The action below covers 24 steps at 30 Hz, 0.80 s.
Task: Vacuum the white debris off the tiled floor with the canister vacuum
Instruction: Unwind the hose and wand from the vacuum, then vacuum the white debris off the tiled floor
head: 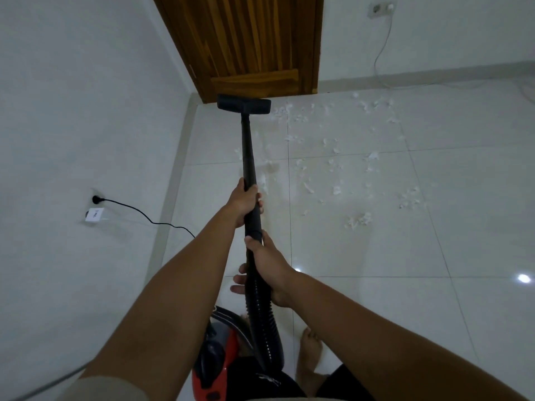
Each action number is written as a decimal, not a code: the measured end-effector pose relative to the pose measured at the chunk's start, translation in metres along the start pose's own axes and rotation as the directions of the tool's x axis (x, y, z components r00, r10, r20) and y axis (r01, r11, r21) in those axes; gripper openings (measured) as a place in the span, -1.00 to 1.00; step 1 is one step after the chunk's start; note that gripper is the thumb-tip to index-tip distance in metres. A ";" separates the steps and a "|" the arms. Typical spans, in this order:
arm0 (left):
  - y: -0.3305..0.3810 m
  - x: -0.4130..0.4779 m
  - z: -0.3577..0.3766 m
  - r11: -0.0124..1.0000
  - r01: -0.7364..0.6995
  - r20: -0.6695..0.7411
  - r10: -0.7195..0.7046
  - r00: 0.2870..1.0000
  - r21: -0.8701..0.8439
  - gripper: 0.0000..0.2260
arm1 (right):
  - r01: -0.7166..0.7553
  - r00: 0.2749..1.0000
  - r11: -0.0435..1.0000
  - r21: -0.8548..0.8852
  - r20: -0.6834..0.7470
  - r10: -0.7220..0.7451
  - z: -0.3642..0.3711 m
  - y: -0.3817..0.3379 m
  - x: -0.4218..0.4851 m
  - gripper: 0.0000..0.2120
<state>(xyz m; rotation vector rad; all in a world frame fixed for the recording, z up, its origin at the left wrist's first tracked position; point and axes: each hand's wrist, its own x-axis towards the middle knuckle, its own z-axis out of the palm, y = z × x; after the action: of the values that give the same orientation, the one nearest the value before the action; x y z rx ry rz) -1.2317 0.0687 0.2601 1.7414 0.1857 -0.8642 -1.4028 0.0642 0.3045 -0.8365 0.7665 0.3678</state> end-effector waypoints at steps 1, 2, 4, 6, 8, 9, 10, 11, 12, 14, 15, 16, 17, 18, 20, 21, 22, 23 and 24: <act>-0.001 0.001 -0.003 1.000 0.001 -0.003 -0.001 1.000 -0.008 -0.75 | 0.016 1.000 1.000 -0.020 -0.012 -0.016 0.003 0.002 0.003 -0.49; -0.003 0.003 -0.006 1.000 0.003 -0.006 -0.003 1.000 -0.017 -0.78 | 0.039 0.999 0.998 -0.048 -0.025 -0.041 0.005 0.004 0.005 -0.48; -0.011 0.007 -0.010 0.999 0.022 -0.015 -0.023 1.000 -0.026 -0.86 | 0.076 0.996 0.990 -0.121 -0.046 -0.082 0.010 0.009 0.009 -0.44; -0.018 0.009 -0.015 0.997 0.071 -0.008 -0.071 0.997 -0.042 -0.92 | 0.092 0.993 0.979 -0.184 -0.050 -0.103 0.012 0.012 0.012 -0.48; -0.026 0.010 -0.021 0.992 0.128 0.017 -0.128 0.992 -0.020 -0.87 | 0.086 0.993 0.970 -0.227 -0.060 -0.103 0.014 0.016 0.014 -0.55; -0.029 0.011 -0.024 0.988 0.153 0.032 -0.153 0.988 0.005 -0.85 | 0.078 0.992 0.967 -0.245 -0.073 -0.098 0.015 0.019 0.016 -0.57; -0.035 0.012 -0.027 0.984 0.176 0.041 -0.177 0.983 0.029 -0.83 | 0.066 0.992 0.963 -0.262 -0.088 -0.092 0.018 0.023 0.017 -0.58; -0.041 0.013 -0.031 0.981 0.190 0.037 -0.192 0.981 0.045 -0.82 | 0.054 0.992 0.959 -0.278 -0.098 -0.084 0.022 0.026 0.019 -0.58; -0.048 0.015 -0.035 0.981 0.189 0.020 -0.190 0.982 0.051 -0.80 | 0.044 0.991 0.958 -0.284 -0.106 -0.077 0.027 0.030 0.021 -0.59; -0.063 0.022 -0.043 0.985 0.167 -0.008 -0.167 0.986 0.035 -0.76 | 0.027 0.992 0.966 -0.256 -0.111 -0.057 0.035 0.036 0.024 -0.60; -0.068 0.026 -0.048 0.987 0.160 -0.007 -0.159 0.987 0.013 -0.75 | 0.010 0.994 0.975 -0.223 -0.107 -0.035 0.040 0.039 0.025 -0.61; -0.073 0.029 -0.054 0.987 0.158 0.002 -0.158 0.987 -0.013 -0.74 | -0.020 0.995 0.983 -0.185 -0.102 0.001 0.045 0.042 0.024 -0.64; -0.076 0.032 -0.061 0.986 0.165 0.017 -0.164 0.986 -0.037 -0.71 | -0.064 0.994 0.986 -0.152 -0.098 0.049 0.051 0.047 0.022 -0.69; -0.080 0.035 -0.070 0.983 0.175 0.029 -0.174 0.984 -0.056 -0.69 | -0.110 0.990 0.985 -0.135 -0.101 0.097 0.060 0.053 0.019 -0.73; -0.088 0.039 -0.088 0.978 0.192 0.056 -0.188 0.981 -0.079 -0.66 | -0.138 0.982 0.980 -0.143 -0.149 0.117 0.079 0.071 0.019 -0.73; -0.093 0.039 -0.096 0.976 0.204 0.079 -0.198 0.977 -0.081 -0.66 | -0.119 0.978 0.979 -0.164 -0.187 0.087 0.087 0.081 0.022 -0.71; -0.097 0.037 -0.103 0.973 0.220 0.112 -0.211 0.971 -0.074 -0.68 | -0.094 0.974 0.978 -0.187 -0.220 0.051 0.096 0.089 0.026 -0.69; -0.100 0.034 -0.110 0.969 0.239 0.149 -0.229 0.962 -0.054 -0.70 | -0.069 0.969 0.978 -0.199 -0.244 0.019 0.103 0.096 0.032 -0.67; -0.104 0.031 -0.115 0.966 0.257 0.184 -0.248 0.951 -0.026 -0.72 | -0.049 0.965 0.979 -0.198 -0.262 -0.004 0.109 0.102 0.039 -0.65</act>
<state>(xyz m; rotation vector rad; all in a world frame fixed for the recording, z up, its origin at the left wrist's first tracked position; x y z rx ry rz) -1.2123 0.1991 0.1728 1.6047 0.3121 -1.1888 -1.3841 0.2132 0.2692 -1.0833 0.9956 0.3643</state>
